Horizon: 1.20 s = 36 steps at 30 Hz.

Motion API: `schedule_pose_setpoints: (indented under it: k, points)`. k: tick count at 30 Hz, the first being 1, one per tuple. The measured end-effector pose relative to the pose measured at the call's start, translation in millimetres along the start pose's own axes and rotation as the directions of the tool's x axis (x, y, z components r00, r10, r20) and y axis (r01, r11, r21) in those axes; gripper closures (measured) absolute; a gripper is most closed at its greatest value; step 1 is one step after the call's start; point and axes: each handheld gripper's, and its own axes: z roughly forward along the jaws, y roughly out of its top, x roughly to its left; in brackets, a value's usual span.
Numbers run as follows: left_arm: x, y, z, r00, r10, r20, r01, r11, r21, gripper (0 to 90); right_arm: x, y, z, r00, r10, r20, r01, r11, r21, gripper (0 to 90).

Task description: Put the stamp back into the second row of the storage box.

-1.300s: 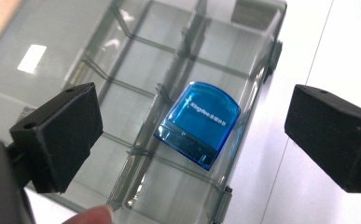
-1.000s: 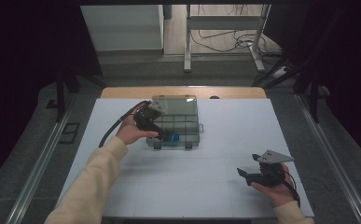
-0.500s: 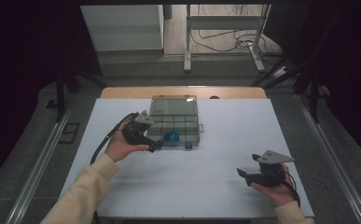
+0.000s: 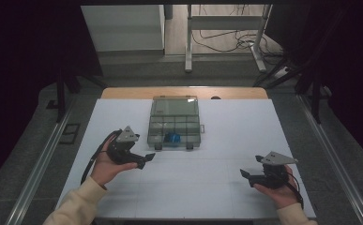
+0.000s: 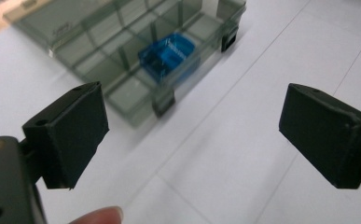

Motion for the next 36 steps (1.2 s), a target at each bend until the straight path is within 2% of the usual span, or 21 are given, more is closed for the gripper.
schedule_pose_setpoints:
  k: [1, 2, 3, 4, 5, 7, 8, 9, 11, 12, 13, 16, 20, 36]
  points:
    - [0.0, 0.0, 0.0, 1.0, 0.0, 0.0, 0.0, 1.0, 0.0, 8.1, 0.0, 0.0, 0.0, 1.0, 0.0, 0.0, 0.0, 1.0, 0.0, 17.1]
    - [-1.3, -8.8, -3.0, 0.9995, -0.01, -0.03, 0.01, 0.9999, -0.003, 8.2, -0.3, 0.4, 0.5, 1.0, -0.001, 0.0, 0.001, 1.0, 0.001, 17.0]
    - [-1.9, -13.6, -4.7, 0.9989, -0.003, -0.048, 0.002, 1.0, -0.004, 7.8, -0.3, 0.4, 0.6, 1.0, 0.0, 0.0, 0.0, 1.0, 0.001, 17.1]
    - [-1.9, -13.6, -4.7, 0.9989, -0.003, -0.048, 0.002, 1.0, -0.004, 8.1, -0.5, 0.5, 0.6, 1.0, 0.0, 0.0, 0.0, 1.0, 0.0, 17.1]
    - [-2.7, -24.1, -7.7, 0.9979, -0.015, -0.062, 0.015, 0.9999, -0.003, 7.9, -0.6, 0.4, 0.6, 1.0, 0.001, 0.0, -0.001, 1.0, 0.0, 17.1]
    - [-2.7, -35.6, -10.7, 0.997, -0.044, -0.063, 0.044, 0.999, -0.005, 8.1, -0.8, 0.3, 0.6, 1.0, 0.001, 0.001, -0.001, 1.0, 0.001, 17.1]
    - [-2.7, -35.6, -10.7, 0.997, -0.044, -0.063, 0.044, 0.999, -0.005, 7.7, -0.9, 0.2, 0.6, 1.0, 0.0, 0.001, 0.0, 1.0, 0.001, 17.1]
    - [-2.6, -47.7, -13.5, 0.9947, -0.079, -0.066, 0.079, 0.9968, -0.012, 7.9, -0.8, 0.2, 0.6, 1.0, 0.0, 0.001, 0.0, 1.0, 0.002, 17.0]
    - [-3.1, -58.6, -15.6, 0.9908, -0.115, -0.071, 0.113, 0.9933, -0.025, 7.9, -0.8, -0.1, 0.7, 1.0, -0.002, 0.003, 0.002, 1.0, 0.003, 17.1]
    - [-3.1, -58.6, -15.6, 0.9908, -0.115, -0.071, 0.113, 0.9933, -0.025, 7.8, -0.8, -0.1, 0.7, 1.0, -0.002, 0.003, 0.002, 1.0, 0.003, 17.1]
    - [-3.0, -66.9, -17.2, 0.987, -0.141, -0.077, 0.139, 0.9899, -0.027, 7.9, -0.7, -0.1, 0.8, 1.0, 0.0, 0.003, 0.0, 1.0, 0.004, 17.1]
    - [-2.9, -74.7, -17.5, 0.9834, -0.156, -0.093, 0.155, 0.9877, -0.024, 7.9, -0.8, 0.1, 0.8, 1.0, 0.0, 0.004, 0.0, 1.0, 0.004, 17.1]
    - [-2.3, -77.9, -15.8, 0.9798, -0.169, -0.107, 0.167, 0.9856, -0.026, 7.8, -1.2, 0.2, 1.1, 1.0, 0.0, 0.003, 0.0, 1.0, 0.008, 17.1]
    - [-2.1, -78.7, -11.8, 0.9791, -0.159, -0.127, 0.158, 0.9872, -0.018, 7.9, -1.4, 0.0, -0.7, 1.0, 0.003, 0.001, -0.003, 1.0, -0.006, 17.0]
